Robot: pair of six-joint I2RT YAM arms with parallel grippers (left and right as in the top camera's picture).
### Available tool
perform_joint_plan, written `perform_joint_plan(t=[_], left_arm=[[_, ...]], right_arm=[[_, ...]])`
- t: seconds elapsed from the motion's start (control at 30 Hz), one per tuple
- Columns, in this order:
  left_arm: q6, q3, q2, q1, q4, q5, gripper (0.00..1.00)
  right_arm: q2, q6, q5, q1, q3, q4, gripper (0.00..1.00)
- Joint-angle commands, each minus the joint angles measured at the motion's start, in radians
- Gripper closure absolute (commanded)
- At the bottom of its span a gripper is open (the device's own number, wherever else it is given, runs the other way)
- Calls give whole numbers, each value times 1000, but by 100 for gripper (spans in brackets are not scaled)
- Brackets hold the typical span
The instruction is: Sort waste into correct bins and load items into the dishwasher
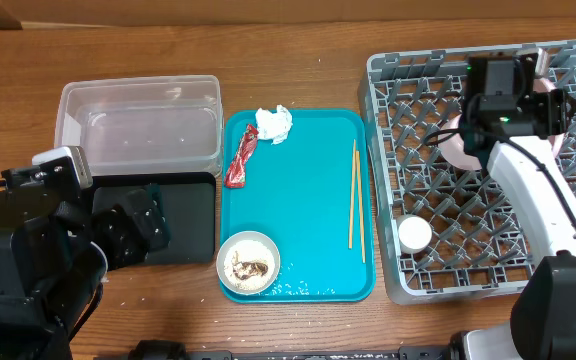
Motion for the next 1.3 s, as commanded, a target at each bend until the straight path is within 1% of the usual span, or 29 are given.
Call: perform_joint_plan(t=[0.0, 0.07, 0.13, 0.23, 0.27, 0.3, 0.37, 0.43, 0.53, 0.57, 0.63, 0.67, 0.73, 0.77, 0.83, 1.0, 1.13, 1.27], left_arm=[[-13, 7, 0, -1, 3, -17, 0], [-13, 7, 0, -1, 3, -17, 0], [-14, 7, 0, -1, 3, -17, 0], [-13, 7, 0, -1, 3, -17, 0], [-13, 7, 1, -1, 3, -17, 0], [-13, 7, 0, -1, 3, -17, 0], [-13, 7, 0, -1, 3, -17, 0], [-13, 7, 0, -1, 3, -17, 0], [-13, 7, 0, -1, 3, -17, 0], [-13, 7, 0, -1, 3, -17, 0], [-13, 7, 0, -1, 3, -17, 0], [-13, 7, 0, -1, 3, -17, 0], [-13, 7, 0, -1, 3, -17, 0], [-14, 7, 0, -1, 3, -17, 0], [-13, 7, 0, -1, 3, -17, 0], [-13, 7, 0, -1, 3, -17, 0], [-13, 7, 0, -1, 3, -17, 0], [-13, 7, 0, -1, 3, -17, 0]], right_arm=[[-15, 52, 103, 42, 5, 58, 19], [-43, 53, 115, 96, 21, 76, 18], [-85, 52, 104, 181, 34, 71, 18], [-126, 62, 35, 297, 35, 11, 18], [-134, 89, 9, 336, 35, -20, 18], [-143, 164, -60, 406, 35, -88, 18], [-143, 273, -213, 479, 35, -194, 18], [-142, 404, -436, 526, 35, -290, 18], [-141, 551, -729, 544, 34, -392, 19], [-141, 582, -799, 544, 34, -415, 21], [-141, 658, -926, 544, 29, -455, 33], [-140, 682, -978, 544, 27, -468, 36], [-137, 688, -1083, 547, 20, -484, 45], [-132, 689, -1139, 551, 15, -492, 47], [-119, 702, -1187, 560, 11, -506, 49], [-39, 771, -1187, 586, 11, -527, 50], [67, 770, -1140, 588, 11, -519, 50], [165, 772, -1048, 588, 11, -513, 51]])
